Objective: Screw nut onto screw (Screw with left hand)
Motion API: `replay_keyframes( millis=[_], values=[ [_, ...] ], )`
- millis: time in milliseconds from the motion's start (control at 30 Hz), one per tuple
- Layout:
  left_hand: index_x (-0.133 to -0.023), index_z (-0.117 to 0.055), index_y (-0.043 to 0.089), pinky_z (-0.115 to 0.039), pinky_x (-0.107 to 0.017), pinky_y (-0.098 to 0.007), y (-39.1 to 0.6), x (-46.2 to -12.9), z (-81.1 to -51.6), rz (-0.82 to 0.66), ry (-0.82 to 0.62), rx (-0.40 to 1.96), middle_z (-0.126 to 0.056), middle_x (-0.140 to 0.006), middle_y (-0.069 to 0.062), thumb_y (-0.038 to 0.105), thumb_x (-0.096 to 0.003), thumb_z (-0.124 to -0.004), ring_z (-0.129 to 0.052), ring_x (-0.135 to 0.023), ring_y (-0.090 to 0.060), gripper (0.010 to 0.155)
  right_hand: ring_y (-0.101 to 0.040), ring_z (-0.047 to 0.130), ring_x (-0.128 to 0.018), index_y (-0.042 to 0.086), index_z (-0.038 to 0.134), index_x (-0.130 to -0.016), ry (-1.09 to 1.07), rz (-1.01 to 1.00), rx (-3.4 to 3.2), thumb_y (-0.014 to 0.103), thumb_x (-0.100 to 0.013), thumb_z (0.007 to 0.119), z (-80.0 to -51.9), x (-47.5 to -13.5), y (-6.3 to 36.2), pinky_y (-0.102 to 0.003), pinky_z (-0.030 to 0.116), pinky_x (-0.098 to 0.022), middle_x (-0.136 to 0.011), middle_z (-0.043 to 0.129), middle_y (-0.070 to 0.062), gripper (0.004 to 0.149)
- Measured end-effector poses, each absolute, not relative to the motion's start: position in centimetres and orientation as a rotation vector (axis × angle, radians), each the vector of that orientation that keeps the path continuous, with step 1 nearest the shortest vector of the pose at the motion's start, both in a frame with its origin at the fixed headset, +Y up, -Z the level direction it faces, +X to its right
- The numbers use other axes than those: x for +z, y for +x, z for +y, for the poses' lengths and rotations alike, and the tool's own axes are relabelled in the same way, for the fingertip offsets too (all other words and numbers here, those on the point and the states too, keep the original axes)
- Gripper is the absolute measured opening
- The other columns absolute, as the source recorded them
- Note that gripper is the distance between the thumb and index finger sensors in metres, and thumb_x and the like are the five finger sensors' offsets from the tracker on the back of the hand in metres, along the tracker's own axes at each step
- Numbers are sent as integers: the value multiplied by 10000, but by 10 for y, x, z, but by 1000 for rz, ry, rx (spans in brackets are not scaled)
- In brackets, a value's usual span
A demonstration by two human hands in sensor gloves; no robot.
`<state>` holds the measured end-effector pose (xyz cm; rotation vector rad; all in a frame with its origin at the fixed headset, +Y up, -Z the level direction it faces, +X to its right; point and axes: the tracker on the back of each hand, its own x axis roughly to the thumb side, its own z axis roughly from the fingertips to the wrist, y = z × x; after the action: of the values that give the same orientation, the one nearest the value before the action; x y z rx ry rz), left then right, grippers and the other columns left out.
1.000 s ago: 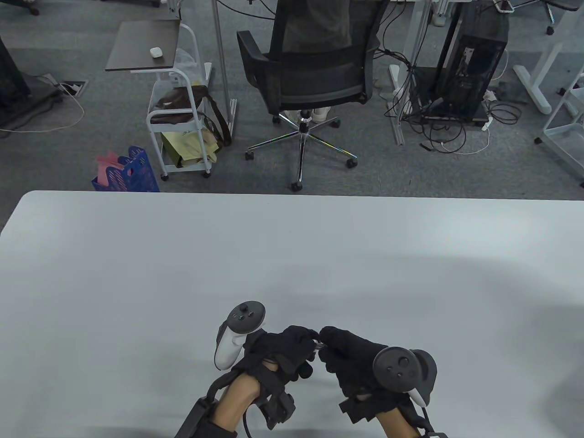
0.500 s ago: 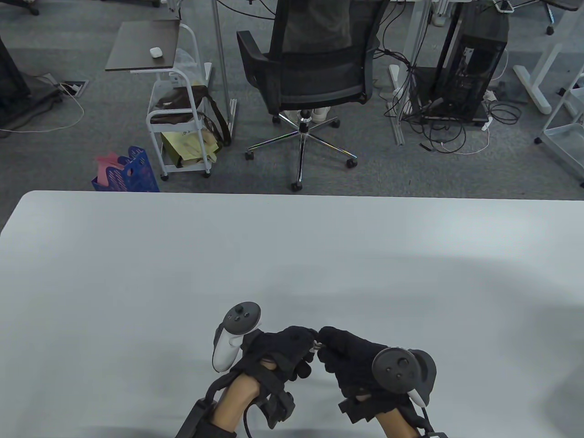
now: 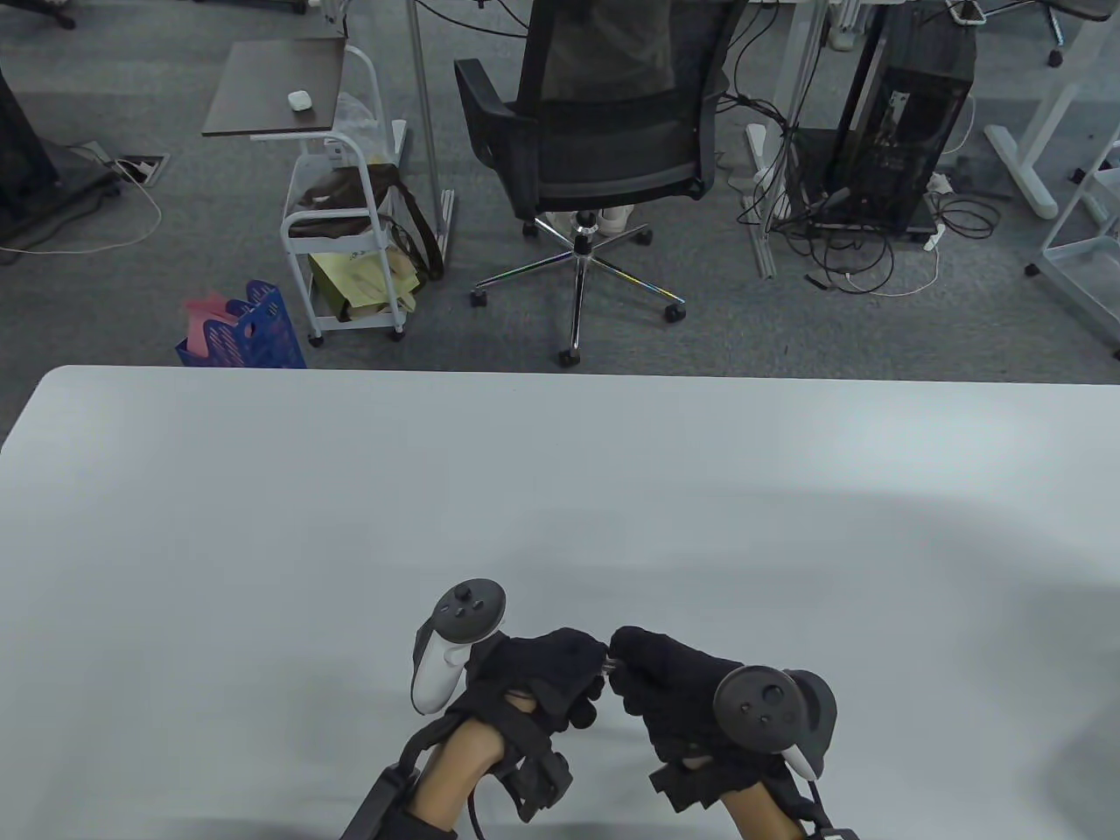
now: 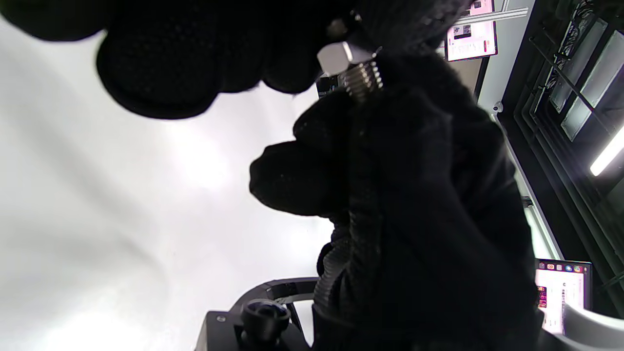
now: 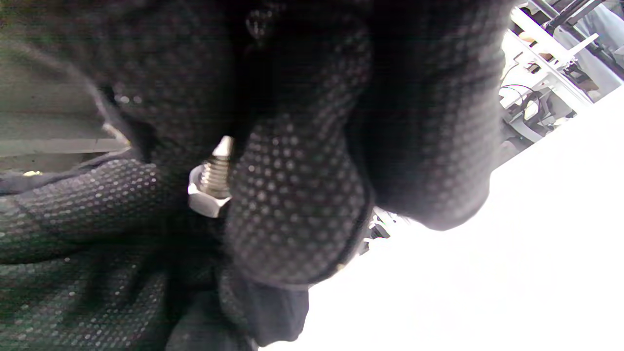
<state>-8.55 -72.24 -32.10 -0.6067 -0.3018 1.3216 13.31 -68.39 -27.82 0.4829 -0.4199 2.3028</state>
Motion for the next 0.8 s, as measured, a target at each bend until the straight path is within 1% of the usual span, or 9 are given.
replay_keyframes(
  millis=[133, 200, 267, 333, 467, 600, 667, 733, 800],
  values=[
    [-917, -667, 35, -711, -407, -560, -86, -322, -722, -344, -647, 1339, -746, -833, -283, 359, -449, -690, -884, -535, -441, 570, -84, 1193, -243, 179, 913, -717, 481, -425, 2291, 360, -329, 938, -684, -278, 133, -330, 1050, -263, -545, 1075, -41, 429],
    [-984, -606, 34, -706, -419, -561, -87, -321, -724, -332, -641, 1371, -722, -863, -299, 422, -452, -673, -876, -554, -448, 662, -82, 1193, -242, 179, 914, -716, 481, -427, 2295, 362, -329, 938, -684, -278, 134, -328, 1050, -262, -546, 1075, -39, 429],
    [-972, -656, 17, -711, -405, -573, -89, -322, -725, -295, -612, 1373, -754, -840, -322, 440, -445, -669, -889, -531, -467, 675, -84, 1193, -243, 179, 914, -716, 478, -428, 2293, 360, -328, 939, -684, -278, 134, -330, 1050, -262, -545, 1075, -42, 429],
    [-934, -732, 3, -715, -387, -584, -88, -322, -725, -293, -608, 1352, -786, -814, -332, 428, -444, -673, -899, -508, -480, 651, -85, 1193, -243, 178, 914, -716, 477, -429, 2292, 360, -328, 939, -684, -278, 134, -329, 1050, -262, -546, 1075, -40, 429],
    [-866, -763, 2, -722, -372, -579, -85, -321, -722, -302, -602, 1330, -812, -779, -311, 382, -444, -689, -909, -483, -466, 574, -84, 1193, -243, 180, 914, -717, 484, -429, 2300, 361, -330, 937, -684, -278, 134, -329, 1050, -263, -547, 1075, -41, 428],
    [-933, -640, 36, -705, -415, -560, -86, -321, -722, -342, -662, 1347, -725, -847, -284, 352, -454, -685, -875, -547, -443, 576, -84, 1193, -243, 179, 913, -718, 483, -427, 2295, 361, -331, 937, -684, -278, 134, -330, 1050, -263, -546, 1075, -41, 428],
    [-988, -597, 34, -708, -420, -558, -87, -321, -724, -331, -644, 1369, -717, -866, -299, 420, -453, -668, -876, -555, -445, 663, -85, 1193, -243, 178, 913, -717, 481, -429, 2293, 360, -329, 938, -684, -279, 134, -330, 1050, -263, -545, 1075, -42, 429],
    [-974, -653, 13, -709, -406, -575, -88, -321, -725, -301, -630, 1367, -748, -841, -325, 435, -449, -666, -886, -533, -469, 674, -85, 1192, -243, 178, 914, -716, 481, -428, 2294, 361, -329, 938, -684, -278, 135, -330, 1050, -263, -546, 1075, -41, 429],
    [-923, -739, -2, -716, -385, -585, -87, -321, -724, -297, -616, 1342, -790, -808, -332, 422, -446, -676, -900, -504, -482, 642, -85, 1192, -243, 180, 913, -717, 481, -430, 2298, 360, -329, 938, -684, -278, 135, -329, 1050, -263, -546, 1075, -41, 428]
  ],
)
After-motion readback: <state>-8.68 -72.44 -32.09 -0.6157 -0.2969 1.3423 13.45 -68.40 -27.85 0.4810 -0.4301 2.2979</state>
